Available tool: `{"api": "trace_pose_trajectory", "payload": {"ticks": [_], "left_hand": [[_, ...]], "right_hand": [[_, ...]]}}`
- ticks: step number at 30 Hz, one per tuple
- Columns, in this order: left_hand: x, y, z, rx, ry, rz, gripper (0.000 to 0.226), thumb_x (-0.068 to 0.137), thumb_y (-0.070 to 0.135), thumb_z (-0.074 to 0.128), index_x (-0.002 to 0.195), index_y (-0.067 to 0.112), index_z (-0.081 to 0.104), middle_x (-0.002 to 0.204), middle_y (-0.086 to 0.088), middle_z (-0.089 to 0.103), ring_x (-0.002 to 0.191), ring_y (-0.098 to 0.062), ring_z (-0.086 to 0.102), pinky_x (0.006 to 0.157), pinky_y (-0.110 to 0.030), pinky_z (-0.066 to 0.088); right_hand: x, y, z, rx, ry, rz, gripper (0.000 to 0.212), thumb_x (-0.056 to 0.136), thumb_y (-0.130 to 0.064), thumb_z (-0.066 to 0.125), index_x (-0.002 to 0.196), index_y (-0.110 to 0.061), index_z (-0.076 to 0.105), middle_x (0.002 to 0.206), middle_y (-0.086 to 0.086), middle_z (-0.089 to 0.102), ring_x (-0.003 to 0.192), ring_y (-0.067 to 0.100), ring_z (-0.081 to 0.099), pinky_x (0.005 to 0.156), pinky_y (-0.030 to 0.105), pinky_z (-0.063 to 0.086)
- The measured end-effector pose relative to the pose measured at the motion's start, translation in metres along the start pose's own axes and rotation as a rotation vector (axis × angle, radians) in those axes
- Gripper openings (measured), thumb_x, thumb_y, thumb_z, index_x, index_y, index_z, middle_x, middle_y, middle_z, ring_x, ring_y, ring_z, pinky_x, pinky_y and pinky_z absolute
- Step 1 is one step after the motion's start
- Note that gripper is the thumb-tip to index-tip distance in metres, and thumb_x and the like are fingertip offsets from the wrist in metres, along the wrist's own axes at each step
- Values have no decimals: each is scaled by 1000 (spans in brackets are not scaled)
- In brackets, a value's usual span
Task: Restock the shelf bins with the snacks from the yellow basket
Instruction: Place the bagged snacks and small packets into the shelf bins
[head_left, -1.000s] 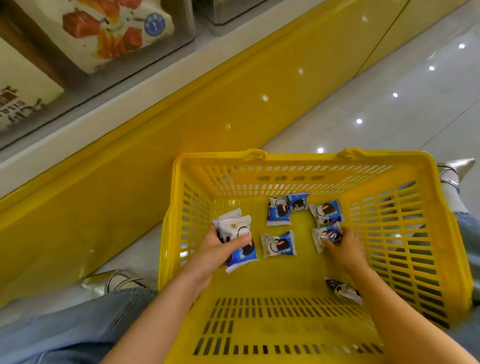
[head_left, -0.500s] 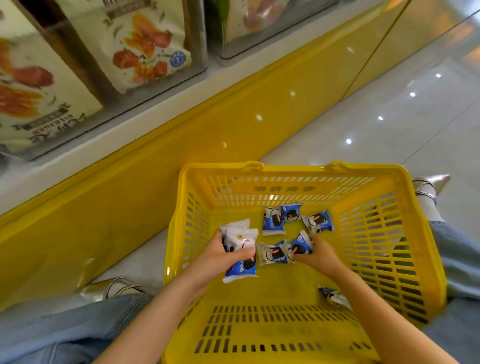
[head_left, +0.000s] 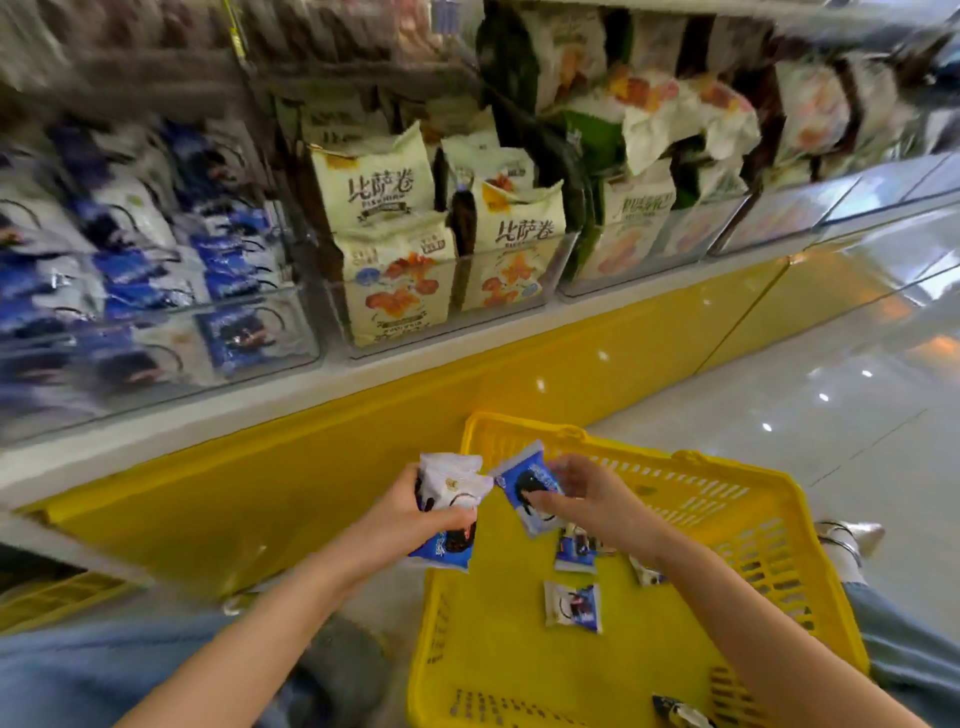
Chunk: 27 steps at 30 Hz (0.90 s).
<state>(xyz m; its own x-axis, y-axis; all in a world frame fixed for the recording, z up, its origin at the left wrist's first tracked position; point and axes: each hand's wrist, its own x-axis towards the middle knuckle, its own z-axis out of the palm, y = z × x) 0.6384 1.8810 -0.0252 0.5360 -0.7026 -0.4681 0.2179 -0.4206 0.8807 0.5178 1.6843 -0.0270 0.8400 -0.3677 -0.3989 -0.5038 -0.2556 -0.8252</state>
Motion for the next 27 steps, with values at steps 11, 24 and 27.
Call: {"api": "trace_pose_trajectory", "payload": {"ticks": [11,24,27], "left_hand": [[-78,49,-106,-91,299,368,42,73,30,72,106,37,47,103,21,59,80,22,55,60,2,41],[-127,53,-173,-558,446,602,58,59,49,65,115,34,53,98,26,66,92,12,60,65,0,43],[-134,51,-181,-581,458,633,52,59,51,65,108,37,55,99,27,66,93,12,59,71,-3,44]], "right_hand": [[-4,-180,44,-116,117,-485,22,87,-29,62,107,-35,56,110,-10,65,92,6,65,79,28,55],[97,-327,124,-831,419,-723,42,88,-29,63,125,-14,52,120,7,58,109,22,55,90,29,44],[132,-341,134,-1059,431,-637,50,91,-26,58,135,-10,41,122,16,57,110,32,56,84,34,46]]}}
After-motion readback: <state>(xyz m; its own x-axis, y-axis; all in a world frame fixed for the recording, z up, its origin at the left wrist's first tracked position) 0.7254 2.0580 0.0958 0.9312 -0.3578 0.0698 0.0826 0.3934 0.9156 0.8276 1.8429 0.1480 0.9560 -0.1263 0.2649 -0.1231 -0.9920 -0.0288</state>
